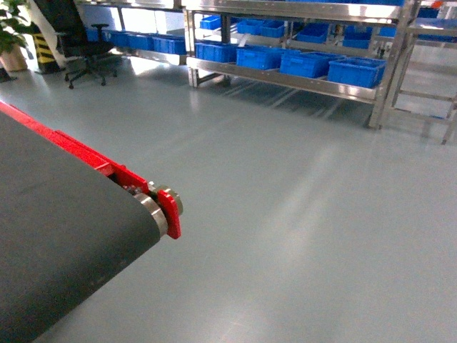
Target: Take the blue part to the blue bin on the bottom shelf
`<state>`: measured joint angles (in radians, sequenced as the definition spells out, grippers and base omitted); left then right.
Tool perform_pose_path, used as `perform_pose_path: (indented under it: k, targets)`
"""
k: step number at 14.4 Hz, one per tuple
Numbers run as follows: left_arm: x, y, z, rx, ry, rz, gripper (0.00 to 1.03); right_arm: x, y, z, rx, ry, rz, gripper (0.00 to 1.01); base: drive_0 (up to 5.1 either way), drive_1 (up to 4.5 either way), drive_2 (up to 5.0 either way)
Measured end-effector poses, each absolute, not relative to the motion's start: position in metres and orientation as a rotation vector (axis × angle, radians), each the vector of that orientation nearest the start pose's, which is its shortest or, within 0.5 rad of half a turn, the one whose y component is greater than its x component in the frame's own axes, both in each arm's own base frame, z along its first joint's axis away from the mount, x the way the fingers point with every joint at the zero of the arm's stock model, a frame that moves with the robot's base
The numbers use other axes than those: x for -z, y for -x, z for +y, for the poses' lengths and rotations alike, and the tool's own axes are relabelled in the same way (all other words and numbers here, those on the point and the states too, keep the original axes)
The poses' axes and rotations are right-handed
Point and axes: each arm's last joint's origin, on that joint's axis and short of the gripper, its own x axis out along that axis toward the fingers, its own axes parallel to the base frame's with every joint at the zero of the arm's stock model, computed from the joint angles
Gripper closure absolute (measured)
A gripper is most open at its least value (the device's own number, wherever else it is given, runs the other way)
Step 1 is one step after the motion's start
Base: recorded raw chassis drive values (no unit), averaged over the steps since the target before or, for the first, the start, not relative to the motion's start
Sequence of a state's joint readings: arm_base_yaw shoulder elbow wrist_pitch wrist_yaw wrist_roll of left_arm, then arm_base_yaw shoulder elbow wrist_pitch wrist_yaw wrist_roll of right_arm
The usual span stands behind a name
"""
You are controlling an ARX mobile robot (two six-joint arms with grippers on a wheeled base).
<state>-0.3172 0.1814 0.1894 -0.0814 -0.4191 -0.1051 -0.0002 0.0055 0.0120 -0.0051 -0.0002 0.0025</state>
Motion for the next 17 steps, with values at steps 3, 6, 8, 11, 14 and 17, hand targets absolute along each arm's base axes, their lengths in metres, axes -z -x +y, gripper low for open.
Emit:
perform_pose_path:
  k: [3, 6, 8, 11, 14, 17]
  targets:
    - [-0.2062, -0.0975, -0.0196, -0.105, 0.079, 0.063, 0.59, -0.1667, -0.0973, 0.0000, 0.000, -0.002, -0.001, 0.03, -1.6, -1.57, -1.6]
    - [-0.2062, -0.0975, -0.0196, -0.105, 0.079, 0.063, 0.59, -0.1667, -0.0973, 0.0000, 0.000, -0.002, -0.002, 0.03, -1.6, -1.63, -1.6]
    - [-0.2062, -0.0975, -0.0196, -0.105, 0.079, 0.063, 0.59, -0.1667, -0.0973, 0.0000, 0.000, -0.003, -0.001, 0.03, -1.6, -1.58, -1.6]
    - [-0.2062, -0.0975, -0.0196, -0.105, 0.079, 0.063, 0.59, -0.1667, -0.0973, 0.0000, 0.000, -0.002, -0.001, 0.03, -1.6, -1.56, -1.6]
    - [-0.2062, -0.0975, -0.0196, -0.105, 0.079, 0.063, 0.59, -0.1667, -0.0973, 0.0000, 0.000, -0.002, -0.001, 0.03, -1.7, -1.72, -1.7]
    - [-0.2062, -0.0975, -0.0196, -0.105, 0.079, 0.063, 0.59, -0.1666, -0.0973, 0.0000, 0.000, -0.002, -0.001, 0.03, -1.5, -1.54, -1.5]
